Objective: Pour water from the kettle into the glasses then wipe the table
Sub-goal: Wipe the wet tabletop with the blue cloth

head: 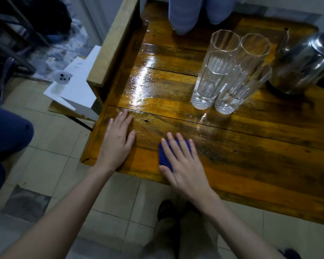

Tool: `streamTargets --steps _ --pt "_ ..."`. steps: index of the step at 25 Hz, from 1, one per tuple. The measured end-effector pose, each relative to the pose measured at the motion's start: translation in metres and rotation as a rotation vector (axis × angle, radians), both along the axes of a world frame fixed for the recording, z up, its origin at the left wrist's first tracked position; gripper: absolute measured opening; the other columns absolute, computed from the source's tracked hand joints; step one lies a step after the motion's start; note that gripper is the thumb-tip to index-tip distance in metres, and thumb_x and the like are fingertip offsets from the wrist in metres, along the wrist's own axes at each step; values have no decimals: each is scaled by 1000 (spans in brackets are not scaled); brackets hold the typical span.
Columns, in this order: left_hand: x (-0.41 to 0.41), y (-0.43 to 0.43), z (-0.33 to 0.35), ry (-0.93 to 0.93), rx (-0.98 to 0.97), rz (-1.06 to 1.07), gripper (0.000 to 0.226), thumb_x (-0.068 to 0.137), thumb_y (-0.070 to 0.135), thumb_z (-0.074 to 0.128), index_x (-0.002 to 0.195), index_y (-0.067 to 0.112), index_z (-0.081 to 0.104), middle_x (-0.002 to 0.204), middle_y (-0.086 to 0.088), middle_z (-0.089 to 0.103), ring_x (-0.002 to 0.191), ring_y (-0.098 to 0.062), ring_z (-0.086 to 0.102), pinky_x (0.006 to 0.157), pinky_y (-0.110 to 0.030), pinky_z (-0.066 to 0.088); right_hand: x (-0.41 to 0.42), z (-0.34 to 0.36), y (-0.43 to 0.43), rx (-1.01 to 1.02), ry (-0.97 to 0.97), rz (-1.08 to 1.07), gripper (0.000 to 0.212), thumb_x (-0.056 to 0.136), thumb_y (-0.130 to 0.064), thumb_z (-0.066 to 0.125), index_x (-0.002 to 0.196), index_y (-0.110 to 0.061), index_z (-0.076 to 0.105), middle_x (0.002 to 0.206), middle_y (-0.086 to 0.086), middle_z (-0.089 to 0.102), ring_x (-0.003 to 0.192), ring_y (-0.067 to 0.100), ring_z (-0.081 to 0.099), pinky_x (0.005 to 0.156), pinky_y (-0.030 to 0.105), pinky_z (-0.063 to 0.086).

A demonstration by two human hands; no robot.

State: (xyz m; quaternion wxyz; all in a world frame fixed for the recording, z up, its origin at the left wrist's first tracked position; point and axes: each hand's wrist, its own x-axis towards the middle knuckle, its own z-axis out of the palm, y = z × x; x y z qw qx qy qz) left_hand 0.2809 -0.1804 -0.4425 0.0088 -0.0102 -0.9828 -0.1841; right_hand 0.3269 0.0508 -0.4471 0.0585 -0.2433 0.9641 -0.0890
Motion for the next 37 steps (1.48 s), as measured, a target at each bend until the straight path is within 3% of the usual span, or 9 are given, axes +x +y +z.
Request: streamTargets --steps 2,5,10,15,19,24,29,33,37 --pt "5 -23 0 -2 -52 21 56 99 40 36 149 15 31 159 -5 25 148 -20 19 121 -43 12 -2 -1 29 79 43 -32 69 101 -57 15 155 -16 26 163 10 23 151 33 18 119 55 13" --pt "9 -41 -2 -43 15 265 64 97 48 33 150 13 26 160 -7 21 148 -22 18 120 -44 20 -11 2 72 134 22 -161 72 100 -59 13 156 -15 24 162 11 25 151 33 19 119 58 15" --pt "7 -33 -3 -21 18 272 60 100 41 32 152 13 23 160 -5 20 148 -18 18 120 -35 15 -35 10 56 109 -22 -332 82 96 -65 17 156 -9 21 161 18 28 148 38 22 118 59 18" --pt "8 -34 -3 -11 0 285 55 102 35 32 151 13 25 159 -4 24 147 -17 22 117 -31 16 -62 10 -63 93 -8 -30 88 94 -71 13 157 -10 18 164 16 19 151 37 13 120 58 11" --pt "7 -38 -5 -15 -16 239 50 103 28 27 150 10 27 159 -7 23 147 -18 21 119 -34 23 -64 4 -135 46 28 112 72 99 -56 22 157 -13 22 164 15 21 152 36 11 120 59 12" --pt "8 -36 -7 -10 9 269 49 104 27 27 151 14 24 160 -3 21 148 -15 18 118 -28 18 -54 -1 -82 47 60 215 68 100 -54 23 156 -15 24 164 12 22 152 33 12 121 55 10" --pt "9 -37 -8 -11 7 258 49 104 24 28 152 12 24 160 -5 22 148 -16 19 121 -33 18 -72 1 2 93 1 101 74 100 -60 16 158 -14 17 165 12 16 154 30 4 122 50 3" --pt "8 -36 -7 -9 -9 264 49 103 22 30 151 11 25 159 -6 24 148 -18 21 119 -29 13 -103 2 -48 19 -2 20 74 99 -59 15 158 -15 15 166 10 13 153 30 2 123 53 3" --pt "9 -37 -7 -24 5 248 50 104 23 26 152 13 21 161 -4 18 149 -15 14 120 -29 15 -114 3 -131 -12 -13 134 75 99 -60 11 158 -14 12 166 11 8 153 30 -3 122 54 0"
